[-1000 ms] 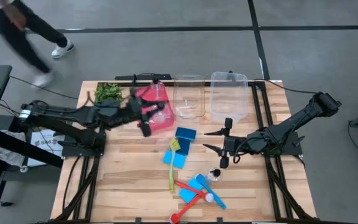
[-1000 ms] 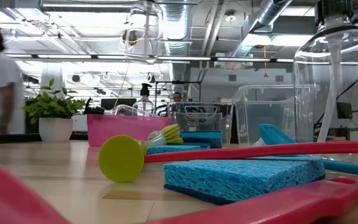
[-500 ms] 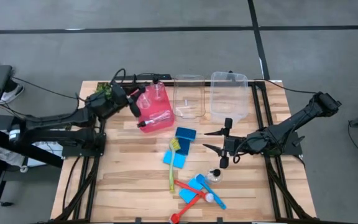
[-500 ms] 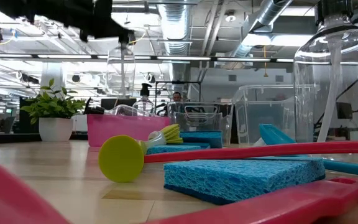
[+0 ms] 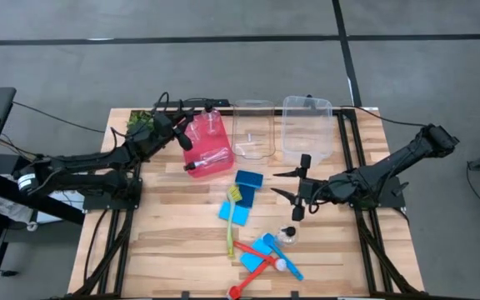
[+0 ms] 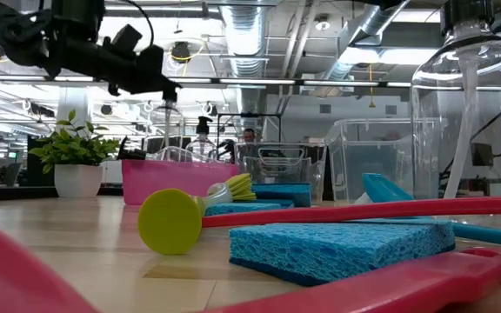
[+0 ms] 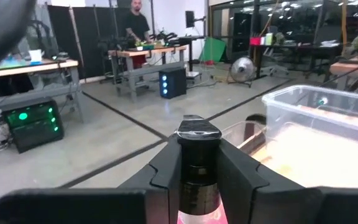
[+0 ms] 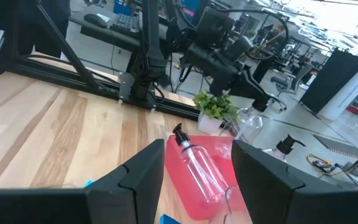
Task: Pick & Place Kitchen Sink Supplies
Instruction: Put the transparent soap dispenser into the red bin
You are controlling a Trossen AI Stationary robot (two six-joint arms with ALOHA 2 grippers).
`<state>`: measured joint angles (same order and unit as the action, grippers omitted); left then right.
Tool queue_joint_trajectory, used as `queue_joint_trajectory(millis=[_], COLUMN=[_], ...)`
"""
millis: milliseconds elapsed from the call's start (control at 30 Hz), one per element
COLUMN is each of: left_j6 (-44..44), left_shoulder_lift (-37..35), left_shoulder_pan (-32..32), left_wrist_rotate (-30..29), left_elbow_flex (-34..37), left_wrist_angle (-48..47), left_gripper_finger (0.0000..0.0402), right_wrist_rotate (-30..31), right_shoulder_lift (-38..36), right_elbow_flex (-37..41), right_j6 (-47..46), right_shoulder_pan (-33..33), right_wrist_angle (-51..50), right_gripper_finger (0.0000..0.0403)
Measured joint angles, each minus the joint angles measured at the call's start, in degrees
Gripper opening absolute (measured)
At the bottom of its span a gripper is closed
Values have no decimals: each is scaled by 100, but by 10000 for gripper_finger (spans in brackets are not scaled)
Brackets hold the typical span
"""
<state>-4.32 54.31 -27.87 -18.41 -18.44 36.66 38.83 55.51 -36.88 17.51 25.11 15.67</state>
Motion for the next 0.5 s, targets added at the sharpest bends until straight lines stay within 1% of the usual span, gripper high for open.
queue_joint_trajectory(millis=[167,267,500], left_j6=[33,40,83], left_shoulder_lift=[411,623,974], left_shoulder_pan=[-170,-248,-426], left_wrist_rotate=[-9,-117,-169], left_elbow_flex=[0,2,2], left_wrist_angle=[97,160,580], left_gripper_finger=[78,78,79], right_wrist_rotate=[-2,-2,-4], right_shoulder_lift=[0,0,0], right_elbow_flex=[0,0,0], right_j6=[-97,-103,-103], right_shoulder_pan=[-54,-54,-50], right_wrist_angle=[-2,-9,-20], right_gripper_finger=[182,182,182])
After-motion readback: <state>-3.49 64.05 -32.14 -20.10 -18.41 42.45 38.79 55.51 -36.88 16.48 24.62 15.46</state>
